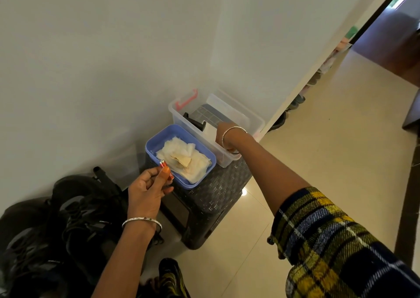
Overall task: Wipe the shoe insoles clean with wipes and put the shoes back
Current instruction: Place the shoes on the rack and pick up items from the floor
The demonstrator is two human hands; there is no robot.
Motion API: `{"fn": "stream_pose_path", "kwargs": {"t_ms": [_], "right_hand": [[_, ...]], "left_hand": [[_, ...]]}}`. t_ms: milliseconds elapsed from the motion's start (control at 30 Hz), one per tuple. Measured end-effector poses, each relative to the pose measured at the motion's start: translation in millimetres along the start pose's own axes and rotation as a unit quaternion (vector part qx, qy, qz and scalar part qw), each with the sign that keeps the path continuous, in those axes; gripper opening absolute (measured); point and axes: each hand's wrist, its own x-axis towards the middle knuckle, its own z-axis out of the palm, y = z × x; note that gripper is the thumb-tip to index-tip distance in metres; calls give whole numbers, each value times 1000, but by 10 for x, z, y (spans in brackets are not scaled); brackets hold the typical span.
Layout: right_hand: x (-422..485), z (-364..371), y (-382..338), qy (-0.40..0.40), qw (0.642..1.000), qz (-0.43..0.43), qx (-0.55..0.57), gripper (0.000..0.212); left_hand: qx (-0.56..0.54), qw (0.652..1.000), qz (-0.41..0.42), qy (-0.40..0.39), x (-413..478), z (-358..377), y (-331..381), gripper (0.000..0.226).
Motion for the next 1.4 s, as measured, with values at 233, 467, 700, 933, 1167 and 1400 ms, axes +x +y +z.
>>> {"fn": "stream_pose_path", "kwargs": {"t_ms": [233, 467, 700, 933, 1167, 1400], "right_hand": [[-150, -176, 33, 55, 994, 5, 93, 21], [-1400, -260, -84, 160, 865, -35, 475, 3], [-1933, 225, -183, 82, 773, -71, 625, 17], [-1950, 39, -21, 107, 797, -95, 587, 17], [-1562, -362, 111, 217, 828, -52, 515, 7], [-456, -377, 129, 95, 957, 8, 275, 23]], "left_hand": [[3, 999, 5, -37, -4, 24, -10, 35], [17, 995, 16, -101, -136, 163, 47, 33], [70, 985, 47, -153, -420, 326, 35, 28], [155, 971, 124, -134, -521, 526, 146, 29], [339, 912, 230, -17, -172, 702, 528, 31], [541, 829, 129, -53, 367, 934, 610, 49]]}}
